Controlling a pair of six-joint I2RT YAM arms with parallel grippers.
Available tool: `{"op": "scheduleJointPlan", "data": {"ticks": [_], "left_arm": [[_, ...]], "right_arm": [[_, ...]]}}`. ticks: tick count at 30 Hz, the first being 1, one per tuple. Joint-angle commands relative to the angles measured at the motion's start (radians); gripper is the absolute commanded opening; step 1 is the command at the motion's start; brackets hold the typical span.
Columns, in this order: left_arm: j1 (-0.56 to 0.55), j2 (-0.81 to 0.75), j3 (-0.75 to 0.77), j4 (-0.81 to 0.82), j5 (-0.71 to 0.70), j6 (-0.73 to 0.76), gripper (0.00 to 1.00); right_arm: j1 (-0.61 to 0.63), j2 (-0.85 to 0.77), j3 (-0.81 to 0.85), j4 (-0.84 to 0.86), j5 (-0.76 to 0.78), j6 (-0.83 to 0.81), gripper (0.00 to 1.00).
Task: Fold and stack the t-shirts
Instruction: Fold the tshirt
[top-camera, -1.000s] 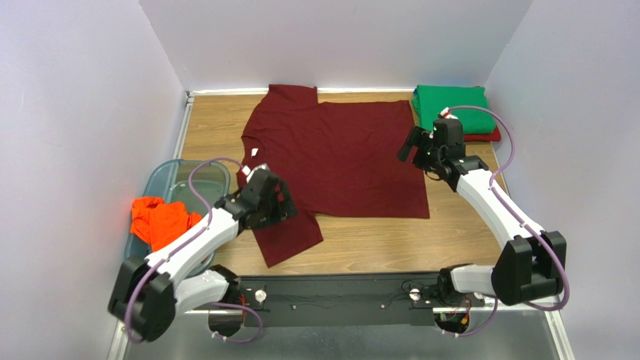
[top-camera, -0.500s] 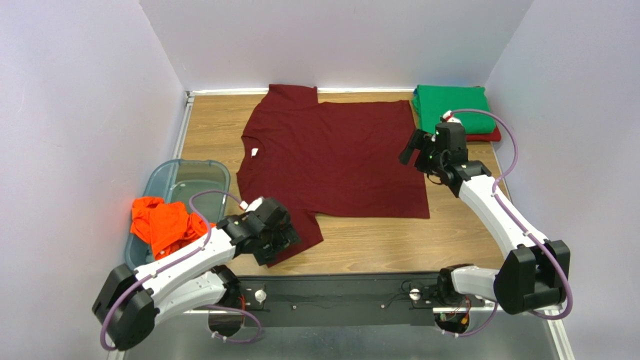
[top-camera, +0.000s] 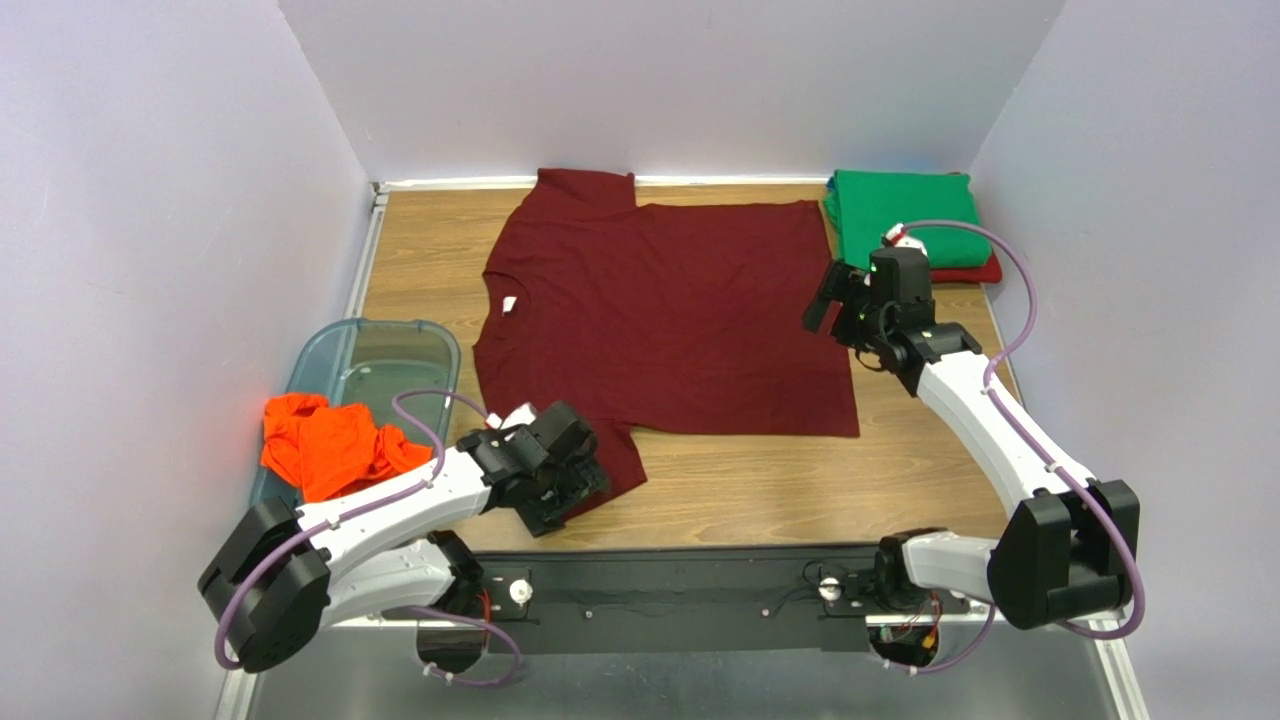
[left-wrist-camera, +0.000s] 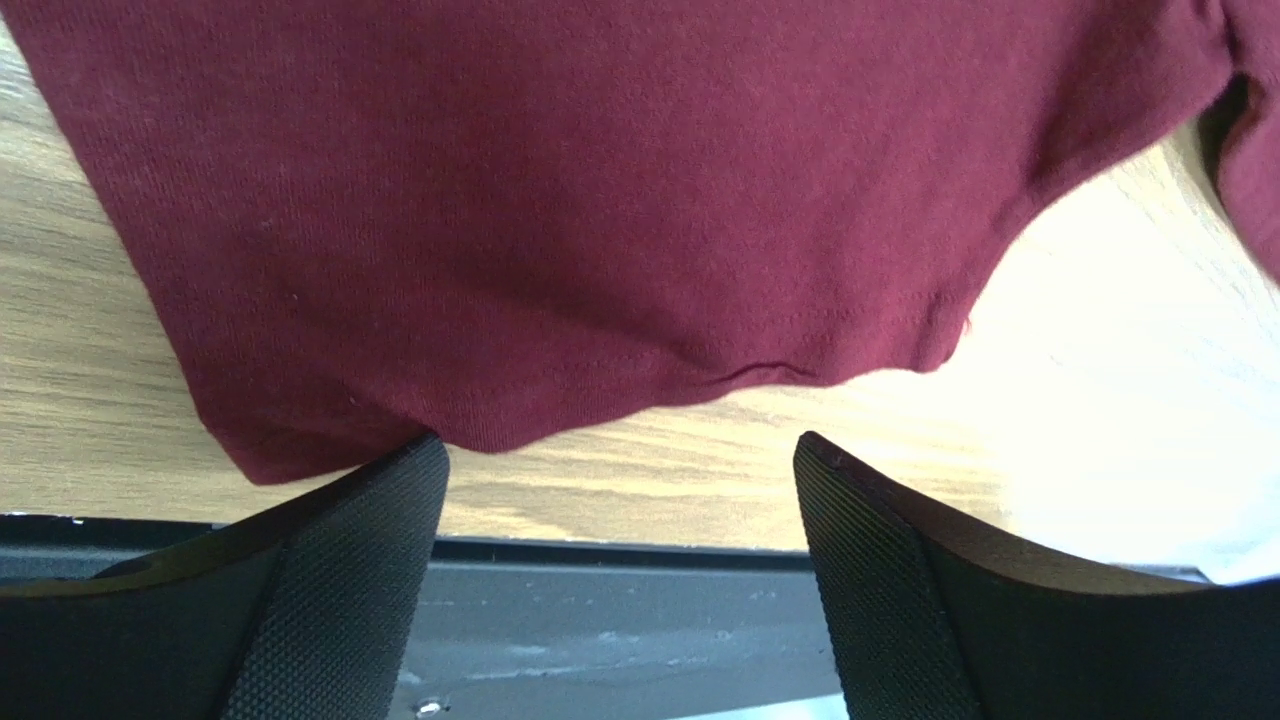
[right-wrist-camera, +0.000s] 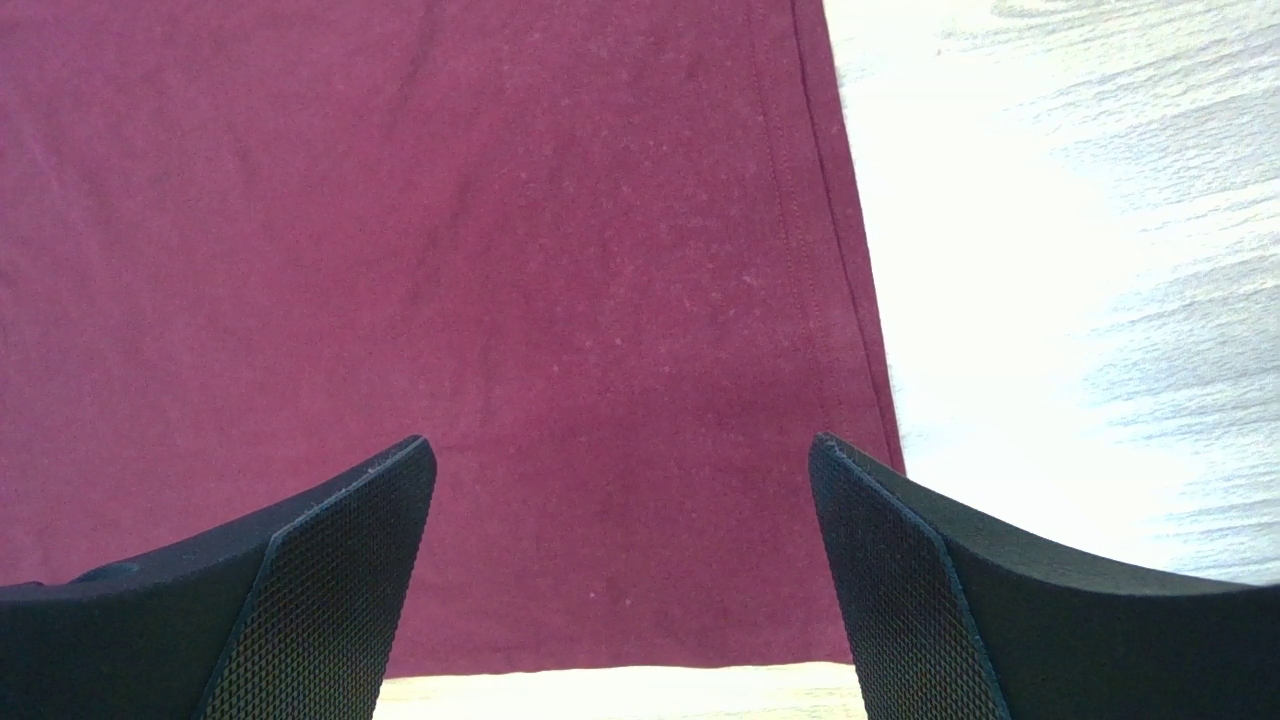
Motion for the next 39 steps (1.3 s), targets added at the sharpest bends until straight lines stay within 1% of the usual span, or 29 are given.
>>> {"op": "scheduleJointPlan", "data": {"ticks": [1, 2, 3, 5, 6, 7, 9, 10, 12, 14, 15, 18, 19, 21, 22, 24, 25, 30, 31, 32, 33, 34, 35, 36, 39], "left_arm": [[-0.007, 0.031, -0.005, -0.004, -0.071, -0.046, 0.89], [-0.007, 0.035, -0.006, -0.006, -0.074, -0.049, 0.86], [-0.007, 0.043, -0.006, -0.011, -0.065, -0.052, 0.86], [-0.007, 0.047, -0.016, -0.004, -0.061, -0.055, 0.77], [-0.007, 0.051, -0.019, 0.0, -0.059, -0.063, 0.76], [-0.007, 0.052, -0.023, 0.002, -0.058, -0.067, 0.69], [-0.007, 0.057, -0.029, 0.012, -0.056, -0.074, 0.68], [-0.007, 0.055, -0.035, 0.012, -0.055, -0.077, 0.63], [-0.008, 0.058, -0.04, 0.02, -0.056, -0.081, 0.6], [-0.007, 0.057, -0.048, 0.025, -0.058, -0.09, 0.6], [-0.005, 0.057, -0.051, 0.034, -0.058, -0.093, 0.52], [-0.004, 0.064, -0.062, 0.045, -0.056, -0.097, 0.47], [0.0, 0.064, -0.06, 0.045, -0.056, -0.097, 0.41], [0.003, 0.067, -0.059, 0.048, -0.061, -0.095, 0.4], [0.004, 0.07, -0.062, 0.052, -0.068, -0.094, 0.35], [0.01, 0.069, -0.069, 0.072, -0.074, -0.092, 0.34], [0.016, 0.069, -0.074, 0.078, -0.071, -0.09, 0.31], [0.047, 0.072, -0.091, 0.098, -0.061, -0.08, 0.3], [0.052, 0.077, -0.091, 0.098, -0.061, -0.077, 0.26], [0.055, 0.08, -0.088, 0.098, -0.059, -0.071, 0.25], [0.058, 0.081, -0.086, 0.098, -0.058, -0.069, 0.22], [0.062, 0.089, -0.082, 0.097, -0.055, -0.058, 0.1], [0.064, 0.092, -0.077, 0.094, -0.053, -0.058, 0.03], [0.066, 0.094, -0.072, 0.083, -0.053, -0.055, 0.0], [0.066, 0.092, -0.037, 0.04, -0.076, -0.044, 0.0]], "right_arm": [[-0.004, -0.029, -0.019, -0.012, 0.033, -0.02, 1.0], [-0.002, -0.033, -0.022, -0.012, 0.038, -0.02, 1.0], [-0.002, -0.037, -0.022, -0.012, 0.047, -0.02, 1.0], [-0.002, -0.041, -0.025, -0.012, 0.051, -0.02, 1.0], [-0.002, -0.043, -0.023, -0.012, 0.053, -0.02, 1.0], [-0.002, -0.041, -0.025, -0.012, 0.053, -0.018, 1.0], [-0.004, -0.04, -0.026, -0.012, 0.054, -0.018, 1.0], [-0.002, -0.038, -0.026, -0.012, 0.051, -0.018, 1.0], [-0.002, -0.038, -0.028, -0.013, 0.053, -0.02, 1.0], [-0.002, -0.04, -0.029, -0.012, 0.051, -0.017, 1.0], [-0.002, -0.038, -0.031, -0.012, 0.051, -0.017, 1.0], [-0.002, -0.04, -0.034, -0.012, 0.053, -0.015, 1.0], [-0.002, -0.038, -0.034, -0.012, 0.053, -0.015, 1.0], [-0.002, -0.037, -0.034, -0.012, 0.051, -0.015, 1.0], [-0.004, -0.037, -0.036, -0.012, 0.053, -0.015, 1.0], [-0.002, -0.032, -0.034, -0.01, 0.048, -0.015, 1.0], [-0.002, -0.032, -0.034, -0.012, 0.048, -0.015, 1.0], [-0.004, -0.027, -0.036, -0.012, 0.048, -0.015, 1.0], [-0.004, -0.027, -0.036, -0.012, 0.048, -0.013, 1.0], [-0.002, -0.029, -0.037, -0.012, 0.048, -0.013, 1.0], [-0.002, -0.027, -0.039, -0.012, 0.048, -0.013, 1.0], [-0.004, -0.029, -0.04, -0.012, 0.048, -0.013, 1.0], [-0.002, -0.029, -0.042, -0.012, 0.05, -0.013, 1.0], [-0.002, -0.03, -0.043, -0.012, 0.053, -0.012, 1.0], [-0.002, -0.041, -0.052, -0.013, 0.05, 0.0, 1.0]]}}
